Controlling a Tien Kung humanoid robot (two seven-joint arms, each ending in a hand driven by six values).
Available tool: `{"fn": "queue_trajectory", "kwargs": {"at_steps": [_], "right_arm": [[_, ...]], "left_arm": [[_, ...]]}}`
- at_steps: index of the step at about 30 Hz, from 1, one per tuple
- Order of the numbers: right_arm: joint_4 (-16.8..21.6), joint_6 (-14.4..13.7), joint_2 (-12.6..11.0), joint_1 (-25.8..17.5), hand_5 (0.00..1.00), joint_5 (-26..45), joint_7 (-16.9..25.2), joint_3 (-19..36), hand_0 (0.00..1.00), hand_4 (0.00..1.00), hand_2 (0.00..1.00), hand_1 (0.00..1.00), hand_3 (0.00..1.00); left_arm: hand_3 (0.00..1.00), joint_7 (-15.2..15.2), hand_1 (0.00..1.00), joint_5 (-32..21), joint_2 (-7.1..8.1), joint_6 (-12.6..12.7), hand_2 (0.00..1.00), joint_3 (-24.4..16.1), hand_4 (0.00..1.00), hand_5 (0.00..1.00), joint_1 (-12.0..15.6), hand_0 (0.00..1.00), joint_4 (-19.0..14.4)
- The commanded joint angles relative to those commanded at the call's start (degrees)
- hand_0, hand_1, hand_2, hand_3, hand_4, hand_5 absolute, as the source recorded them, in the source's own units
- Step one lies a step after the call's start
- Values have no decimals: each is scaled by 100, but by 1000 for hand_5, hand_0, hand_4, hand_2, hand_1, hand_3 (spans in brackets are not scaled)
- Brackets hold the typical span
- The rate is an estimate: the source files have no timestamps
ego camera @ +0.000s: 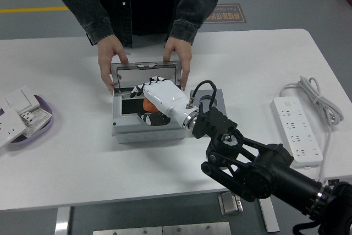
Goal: Pick up the cylinder from the cube,place it in the box,flap close box
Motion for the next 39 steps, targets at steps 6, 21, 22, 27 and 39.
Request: {"fn": "queue_trajectory", "kwargs": {"at_steps": [6, 21, 22, 27, 39], "right_arm": [[324, -322, 0, -148, 107, 907, 374, -105, 916, 731, 713, 727, 749], [1010, -821, -495, 495, 157, 3348, 760, 221, 536, 717, 653, 629, 688], [923, -812, -508, 571, 157, 3426, 786, 209, 536, 717, 653, 629, 688], [286, -674, -498, 982, 164, 3750, 1044, 143, 411, 711, 645, 600, 685], [-1213, -369, -372, 1352, 151, 3650, 1510, 195, 406, 686, 634, 563, 674]], "left_arm": [[596, -16, 584, -70, -16, 9, 557, 56, 658, 201, 3, 599, 5], [595, -26, 584, -74, -28, 7, 556, 78, 657, 201, -6, 599, 9], [595, -24, 584, -67, -26, 6, 556, 74, 657, 201, -8, 599, 8], [595, -12, 584, -13, -14, -5, 557, 43, 657, 201, -30, 599, 4], [596, 6, 583, 26, -8, -15, 557, 30, 657, 202, -49, 599, 0]]}}
